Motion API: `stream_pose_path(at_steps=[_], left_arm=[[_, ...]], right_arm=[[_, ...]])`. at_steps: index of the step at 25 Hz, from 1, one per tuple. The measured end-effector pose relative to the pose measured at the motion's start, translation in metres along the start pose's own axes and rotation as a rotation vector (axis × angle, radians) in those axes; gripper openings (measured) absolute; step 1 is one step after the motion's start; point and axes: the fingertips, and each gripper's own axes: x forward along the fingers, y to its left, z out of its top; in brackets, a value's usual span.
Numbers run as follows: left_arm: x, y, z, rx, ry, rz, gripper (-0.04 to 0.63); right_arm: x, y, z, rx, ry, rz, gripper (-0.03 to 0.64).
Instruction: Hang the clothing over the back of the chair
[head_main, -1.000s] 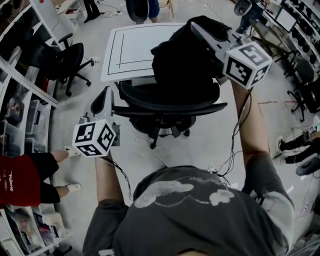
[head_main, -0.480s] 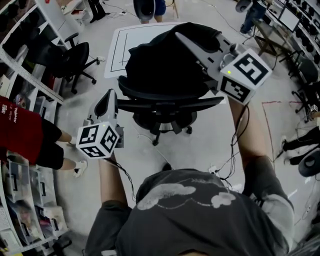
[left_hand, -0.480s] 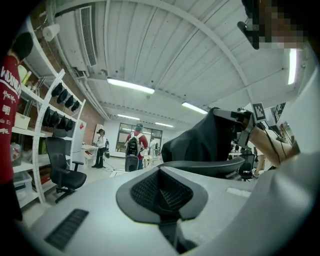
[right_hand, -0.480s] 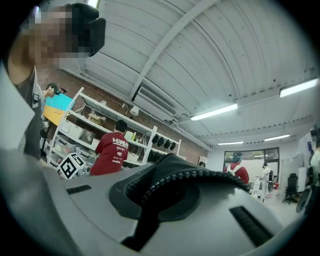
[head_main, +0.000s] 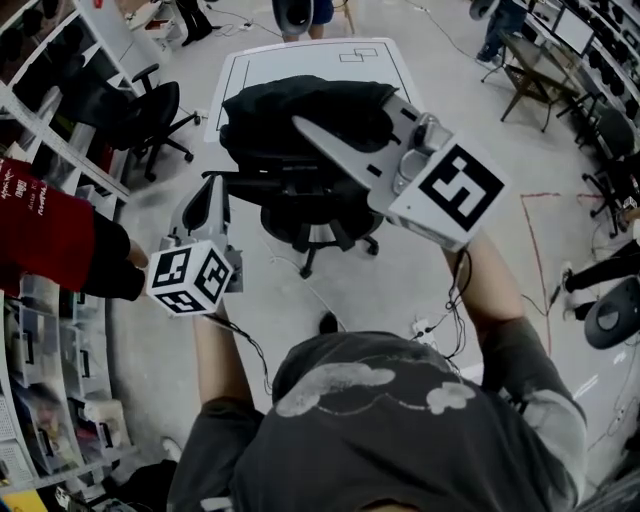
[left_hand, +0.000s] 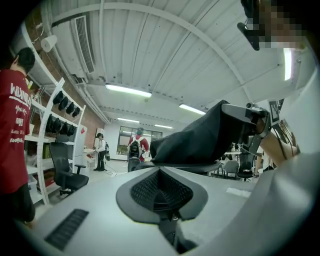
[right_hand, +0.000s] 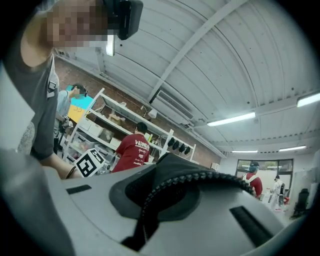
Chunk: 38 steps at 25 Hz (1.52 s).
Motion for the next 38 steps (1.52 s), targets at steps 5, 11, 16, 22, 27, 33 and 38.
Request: stream_pose_path(at_steps=[5,11,16,22,27,33,38], left_arm=[[-0.026,-0.026,0.0,0.007,-0.004,0.008,0.002],[-0.065,-0.056,-0.005,0.012,0.004,0.021,0.002],[-0.105,-0.087,-0.012,0.025,0.007,0.032,0.002],[-0.157,-0.124,-0.028,0.015,0.029,0.051,0.002],[-0.191,-0.151,-0.045,-0.003,0.046,0.063,0.002],[-0.22,-0.165,-0.058,-0.008,0.079,0.072,0.002],[-0.229,-0.17,-0.075,-0.015,0.112,0.077,0.002]], right_arm=[[-0.029,0.033,0.003,0.024,-0.015,0.023,-0.005],[-0.059,0.075,-0.008,0.068,0.004,0.018,-0.005],[-0.092,0.104,-0.012,0.076,0.004,0.003,-0.005],[-0.126,0.15,-0.006,-0.005,0.022,0.006,-0.005],[-0.147,0.18,-0.017,-0.067,0.047,0.004,-0.005],[-0.167,0.214,-0.043,-0.091,0.124,0.014,-0.003],[-0.175,0.233,-0.079,-0.121,0.183,-0.021,-0.003]])
